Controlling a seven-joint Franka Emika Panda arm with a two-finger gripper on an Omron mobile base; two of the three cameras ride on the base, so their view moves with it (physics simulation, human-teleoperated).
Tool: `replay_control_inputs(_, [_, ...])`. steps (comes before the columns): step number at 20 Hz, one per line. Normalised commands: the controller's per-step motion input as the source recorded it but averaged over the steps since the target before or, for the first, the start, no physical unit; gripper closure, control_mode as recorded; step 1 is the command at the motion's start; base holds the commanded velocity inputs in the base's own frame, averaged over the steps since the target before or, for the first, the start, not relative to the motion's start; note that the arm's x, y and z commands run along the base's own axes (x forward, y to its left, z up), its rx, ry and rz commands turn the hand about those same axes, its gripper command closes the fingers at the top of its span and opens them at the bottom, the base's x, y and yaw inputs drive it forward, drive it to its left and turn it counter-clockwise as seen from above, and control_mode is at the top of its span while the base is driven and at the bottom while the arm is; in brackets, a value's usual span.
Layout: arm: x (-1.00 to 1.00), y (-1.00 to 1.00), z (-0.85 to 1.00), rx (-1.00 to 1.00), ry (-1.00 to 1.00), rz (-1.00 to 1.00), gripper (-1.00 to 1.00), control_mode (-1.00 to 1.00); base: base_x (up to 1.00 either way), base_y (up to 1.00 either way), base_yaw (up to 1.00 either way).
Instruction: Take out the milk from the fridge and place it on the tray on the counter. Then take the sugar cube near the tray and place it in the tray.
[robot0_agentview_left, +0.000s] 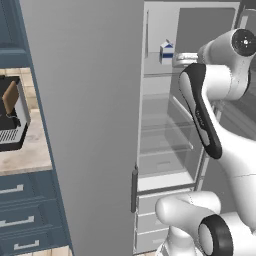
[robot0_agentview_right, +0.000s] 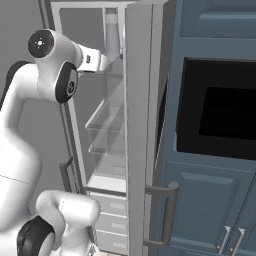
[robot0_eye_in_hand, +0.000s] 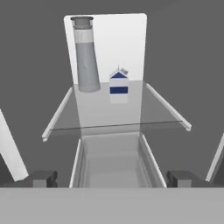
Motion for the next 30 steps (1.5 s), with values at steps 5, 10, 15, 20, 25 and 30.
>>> replay_control_inputs(5, [0.40, -0.13, 0.00, 0.00, -0.05, 0.00, -1.00, -1.00, 0.00, 0.00, 0.00])
replay_control_inputs(10, [0.45, -0.21, 0.00, 0.00, -0.09, 0.00, -1.00, -1.00, 0.00, 0.00, 0.00])
replay_control_inputs(15, [0.39, -0.13, 0.00, 0.00, -0.08, 0.00, -1.00, -1.00, 0.00, 0.00, 0.00])
replay_control_inputs(20, [0.33, -0.02, 0.01, 0.00, 0.00, 0.00, -1.00, -1.00, 0.00, 0.00, 0.00])
replay_control_inputs(25, [0.30, 0.00, 0.03, 0.00, 0.00, 0.00, -1.00, -1.00, 0.00, 0.00, 0.00])
replay_control_inputs(30, [0.45, -0.01, 0.00, 0.00, 0.06, 0.00, -1.00, -1.00, 0.00, 0.00, 0.00])
